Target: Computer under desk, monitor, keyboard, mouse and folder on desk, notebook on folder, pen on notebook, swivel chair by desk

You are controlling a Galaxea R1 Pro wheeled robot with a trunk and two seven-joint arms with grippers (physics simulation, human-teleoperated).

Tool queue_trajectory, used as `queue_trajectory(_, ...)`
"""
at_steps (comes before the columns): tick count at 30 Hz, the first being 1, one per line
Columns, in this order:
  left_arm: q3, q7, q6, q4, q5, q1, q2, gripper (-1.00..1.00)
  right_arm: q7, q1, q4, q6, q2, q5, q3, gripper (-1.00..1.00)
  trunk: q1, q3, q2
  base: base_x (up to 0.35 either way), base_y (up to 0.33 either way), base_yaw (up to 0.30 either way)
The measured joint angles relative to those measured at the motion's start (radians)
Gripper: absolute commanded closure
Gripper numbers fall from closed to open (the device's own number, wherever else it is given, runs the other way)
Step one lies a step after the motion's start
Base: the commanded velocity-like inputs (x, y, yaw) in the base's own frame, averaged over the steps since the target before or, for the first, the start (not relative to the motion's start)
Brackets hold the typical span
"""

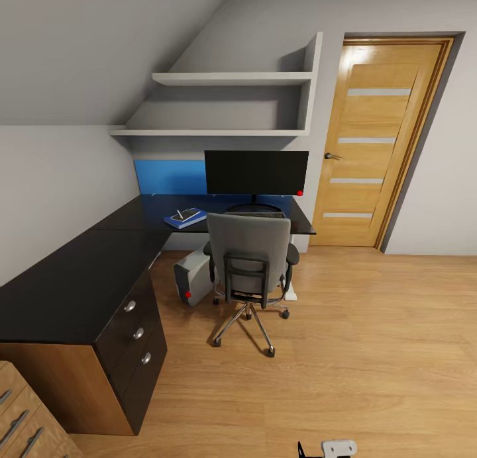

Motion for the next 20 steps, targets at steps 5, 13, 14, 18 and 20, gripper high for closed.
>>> queue_trajectory(5, 0.000, 0.000, 0.000, 0.000, 0.000, 0.000, 0.000, -1.00, 0.000, 0.001, 0.000, 0.000, 0.000, 0.000, 0.000, -1.00, 0.000, 0.000, 0.000, 0.000, 0.000, 0.000)
queue_trajectory(13, 0.000, 0.000, 0.000, 0.000, 0.000, 0.000, 0.000, -1.00, 0.000, 0.000, 0.000, 0.000, 0.000, 0.000, 0.000, -1.00, 0.000, 0.000, 0.000, 0.000, 0.000, 0.000)
queue_trajectory(14, 0.000, 0.000, 0.000, 0.000, 0.000, 0.000, 0.000, -1.00, 0.000, 0.000, 0.000, 0.000, 0.000, 0.000, 0.000, -1.00, 0.000, 0.000, 0.000, 0.000, 0.000, 0.000)
queue_trajectory(18, 0.000, 0.000, 0.000, 0.000, 0.000, 0.000, 0.000, -1.00, 0.000, 0.000, 0.000, 0.000, 0.000, 0.000, 0.000, -1.00, 0.000, 0.000, 0.000, 0.000, 0.000, 0.000)
queue_trajectory(20, 0.000, 0.000, 0.000, 0.000, 0.000, 0.000, 0.000, -1.00, 0.000, 0.000, 0.000, 0.000, 0.000, 0.000, 0.000, -1.00, 0.000, 0.000, 0.000, 0.000, 0.000, 0.000)
